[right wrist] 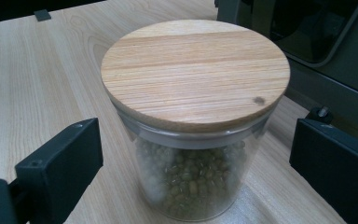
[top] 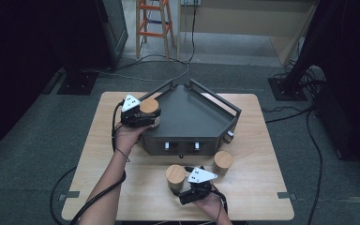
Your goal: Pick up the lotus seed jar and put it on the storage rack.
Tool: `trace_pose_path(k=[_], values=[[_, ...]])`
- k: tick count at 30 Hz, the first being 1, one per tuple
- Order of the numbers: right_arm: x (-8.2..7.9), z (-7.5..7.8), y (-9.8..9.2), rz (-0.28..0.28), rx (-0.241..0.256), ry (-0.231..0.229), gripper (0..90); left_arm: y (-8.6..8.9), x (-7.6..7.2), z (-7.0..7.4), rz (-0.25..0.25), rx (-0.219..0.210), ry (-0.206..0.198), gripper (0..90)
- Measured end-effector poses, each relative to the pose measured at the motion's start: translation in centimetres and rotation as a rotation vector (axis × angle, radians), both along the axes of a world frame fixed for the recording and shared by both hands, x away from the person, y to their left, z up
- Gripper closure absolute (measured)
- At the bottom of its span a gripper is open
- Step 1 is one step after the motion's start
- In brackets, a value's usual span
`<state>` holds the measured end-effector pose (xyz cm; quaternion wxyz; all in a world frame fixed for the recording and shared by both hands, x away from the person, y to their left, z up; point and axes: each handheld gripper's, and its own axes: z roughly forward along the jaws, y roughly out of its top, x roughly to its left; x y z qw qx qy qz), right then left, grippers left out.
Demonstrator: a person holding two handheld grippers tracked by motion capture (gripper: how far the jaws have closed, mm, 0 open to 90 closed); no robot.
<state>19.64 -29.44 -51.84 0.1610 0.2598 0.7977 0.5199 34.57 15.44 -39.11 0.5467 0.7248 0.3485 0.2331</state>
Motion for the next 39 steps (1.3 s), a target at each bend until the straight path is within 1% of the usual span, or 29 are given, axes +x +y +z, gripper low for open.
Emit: trace_pose_path(k=[3, 6, 7, 12, 15, 19, 26, 30, 33, 34, 35, 36, 38, 39], values=[[-0.02, -0.01, 0.02, 0.000, -0.001, -0.002, 2.4, -0.06, -0.01, -0.40, 0.018, 0.001, 0.010, 25.4], [-0.01, 0.01, 0.04, -0.001, -0.002, -0.002, 2.4, 0.16, 0.10, -0.47, 0.019, -0.007, 0.013, 25.4], [0.05, 0.04, 0.04, 0.000, -0.003, 0.001, 2.5, 0.15, 0.13, -0.37, 0.023, -0.004, 0.016, 25.4], [0.12, 0.07, 0.05, 0.000, -0.004, 0.004, 2.5, 0.19, 0.16, -0.29, 0.021, 0.021, 0.005, 25.4], [0.11, 0.06, 0.05, 0.000, -0.004, 0.004, 2.5, 0.16, 0.09, -0.34, 0.022, 0.023, 0.001, 25.4], [0.17, 0.08, 0.06, 0.001, -0.005, 0.006, 2.7, 0.13, -0.04, -0.52, 0.027, 0.016, -0.002, 25.4], [0.24, 0.09, 0.04, 0.004, -0.006, 0.006, 2.7, -0.19, -0.01, -0.04, 0.037, 0.026, 0.015, 25.2], [0.23, 0.10, 0.06, 0.004, -0.007, 0.006, 2.7, -0.22, -0.05, -0.19, 0.040, 0.019, 0.013, 25.1], [0.22, 0.08, 0.06, 0.003, -0.006, 0.005, 2.7, -0.20, -0.01, -0.05, 0.040, 0.019, 0.020, 24.9], [0.22, 0.07, 0.06, 0.003, -0.005, 0.005, 2.7, -0.06, 0.08, -0.07, 0.035, 0.009, 0.025, 24.7], [0.21, 0.06, 0.05, 0.003, -0.004, 0.004, 2.7, 0.15, 0.24, -0.15, 0.027, -0.011, 0.033, 22.5], [0.21, 0.06, 0.05, 0.003, -0.004, 0.005, 2.7, 0.14, 0.25, -0.11, 0.029, -0.016, 0.038, 21.0], [0.23, 0.10, 0.07, 0.003, -0.006, 0.007, 2.7, 0.08, 0.16, -0.15, 0.028, -0.014, 0.028, 20.8], [0.23, 0.09, 0.06, 0.002, -0.005, 0.008, 2.7, 0.06, 0.18, -0.16, 0.025, -0.010, 0.028, 18.9]])
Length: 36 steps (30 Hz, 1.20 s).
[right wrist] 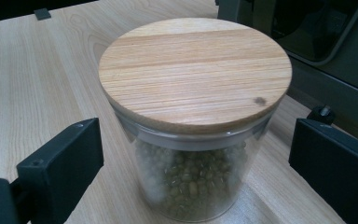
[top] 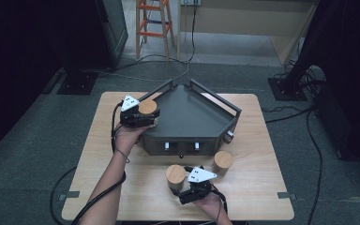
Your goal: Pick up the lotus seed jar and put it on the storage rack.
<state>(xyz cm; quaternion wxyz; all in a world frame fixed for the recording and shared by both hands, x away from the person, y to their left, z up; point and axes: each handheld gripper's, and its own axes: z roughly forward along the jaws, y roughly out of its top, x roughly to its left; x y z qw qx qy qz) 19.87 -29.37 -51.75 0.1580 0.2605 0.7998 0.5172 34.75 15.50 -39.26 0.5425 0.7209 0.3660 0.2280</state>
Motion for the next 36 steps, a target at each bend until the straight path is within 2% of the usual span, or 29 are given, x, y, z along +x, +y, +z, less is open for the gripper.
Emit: trace_pose_path(k=[3, 7, 8, 12, 19, 22, 28, 31, 36], values=[[0.0, 0.0, 0.0, -0.001, 0.002, 0.000, 2.7, -0.1, -0.1, 0.0, -0.003, 0.017, -0.004, 18.8], [-0.1, 0.0, 0.0, -0.004, 0.002, -0.002, 2.7, 0.2, 0.0, 0.0, -0.008, 0.000, 0.020, 18.4], [-0.1, 0.0, 0.0, -0.003, 0.002, -0.002, 2.7, 0.2, 0.0, 0.0, -0.007, 0.003, 0.022, 9.1], [-0.1, -0.1, 0.0, -0.004, 0.004, -0.003, 2.7, 0.1, -0.2, 0.0, -0.009, 0.019, 0.021, 8.8], [-0.1, -0.1, 0.0, -0.005, 0.005, -0.003, 2.7, 0.4, -0.3, -0.1, -0.017, 0.011, 0.022, 8.7], [-0.1, -0.1, 0.0, -0.008, 0.007, -0.001, 2.7, 0.5, -0.3, 0.1, -0.031, 0.028, 0.026, 8.7], [-0.1, -0.1, 0.0, -0.010, 0.007, -0.001, 2.7, 0.7, -0.9, 0.0, 0.001, 0.001, 0.032, 8.7], [-0.1, -0.1, 0.0, -0.011, 0.008, 0.000, 2.7, 0.8, -1.3, -0.2, 0.016, -0.009, 0.021, 8.7], [-0.1, -0.1, 0.0, -0.015, 0.009, 0.001, 2.7, 1.4, -1.5, -0.2, 0.007, -0.020, 0.025, 8.7]])
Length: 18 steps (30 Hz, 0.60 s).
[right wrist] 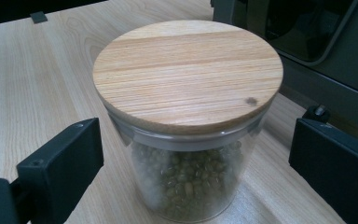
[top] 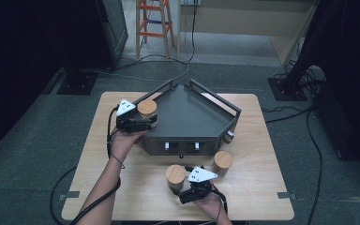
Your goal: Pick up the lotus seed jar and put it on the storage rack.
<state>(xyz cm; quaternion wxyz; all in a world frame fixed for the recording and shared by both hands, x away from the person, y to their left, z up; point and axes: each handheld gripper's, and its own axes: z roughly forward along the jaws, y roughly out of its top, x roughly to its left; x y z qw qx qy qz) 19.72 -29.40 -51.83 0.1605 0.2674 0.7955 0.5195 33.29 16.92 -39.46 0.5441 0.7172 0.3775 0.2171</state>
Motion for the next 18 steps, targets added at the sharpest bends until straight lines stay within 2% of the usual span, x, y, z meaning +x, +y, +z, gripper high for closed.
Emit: trace_pose_path(k=[10, 18], values=[[-0.1, 0.0, 0.0, -0.005, 0.000, 0.000, 2.7, 0.7, -0.3, 0.4, -0.005, 0.008, 0.014, 8.8], [-0.1, 0.0, 0.1, -0.009, 0.000, 0.001, 2.7, 0.5, -1.1, 0.7, -0.004, 0.045, 0.002, 8.8]])
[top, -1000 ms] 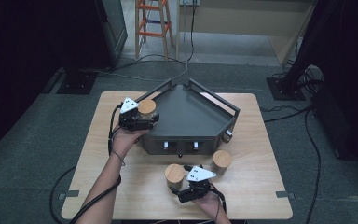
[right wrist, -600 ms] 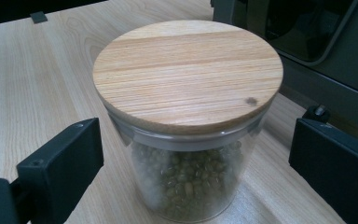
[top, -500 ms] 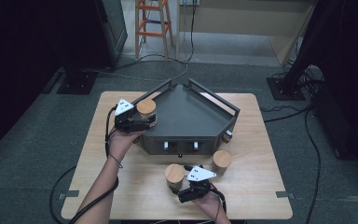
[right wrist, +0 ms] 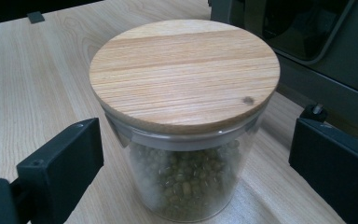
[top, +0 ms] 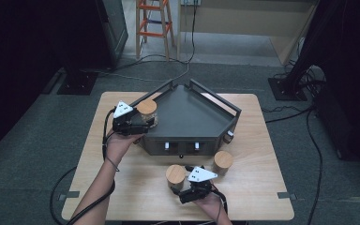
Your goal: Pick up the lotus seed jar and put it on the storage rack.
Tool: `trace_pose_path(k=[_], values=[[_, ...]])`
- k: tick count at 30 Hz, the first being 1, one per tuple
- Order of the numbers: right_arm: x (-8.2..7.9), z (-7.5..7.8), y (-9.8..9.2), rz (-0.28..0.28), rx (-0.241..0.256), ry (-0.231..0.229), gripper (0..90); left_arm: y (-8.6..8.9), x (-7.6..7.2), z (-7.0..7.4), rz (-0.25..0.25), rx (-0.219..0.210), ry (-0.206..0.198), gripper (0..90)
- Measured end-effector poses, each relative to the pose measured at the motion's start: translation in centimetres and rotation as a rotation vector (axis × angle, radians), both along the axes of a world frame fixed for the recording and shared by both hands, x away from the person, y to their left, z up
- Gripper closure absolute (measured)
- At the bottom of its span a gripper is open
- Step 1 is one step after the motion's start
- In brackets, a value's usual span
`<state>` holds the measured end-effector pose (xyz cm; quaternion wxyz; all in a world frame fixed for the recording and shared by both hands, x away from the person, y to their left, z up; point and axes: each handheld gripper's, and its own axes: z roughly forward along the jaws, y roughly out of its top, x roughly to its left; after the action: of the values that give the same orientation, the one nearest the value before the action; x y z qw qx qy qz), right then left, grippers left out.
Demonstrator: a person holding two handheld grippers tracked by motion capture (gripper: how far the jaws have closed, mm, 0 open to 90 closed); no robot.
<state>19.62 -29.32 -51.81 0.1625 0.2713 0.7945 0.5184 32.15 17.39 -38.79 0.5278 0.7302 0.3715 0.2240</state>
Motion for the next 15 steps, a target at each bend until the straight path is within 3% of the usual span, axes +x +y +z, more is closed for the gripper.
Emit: trace_pose_path(k=[15], values=[[-0.02, 0.01, -0.01, 0.003, -0.003, -0.002, 2.7, 0.28, -0.95, -0.46, -0.012, 0.030, -0.022, 8.8]])
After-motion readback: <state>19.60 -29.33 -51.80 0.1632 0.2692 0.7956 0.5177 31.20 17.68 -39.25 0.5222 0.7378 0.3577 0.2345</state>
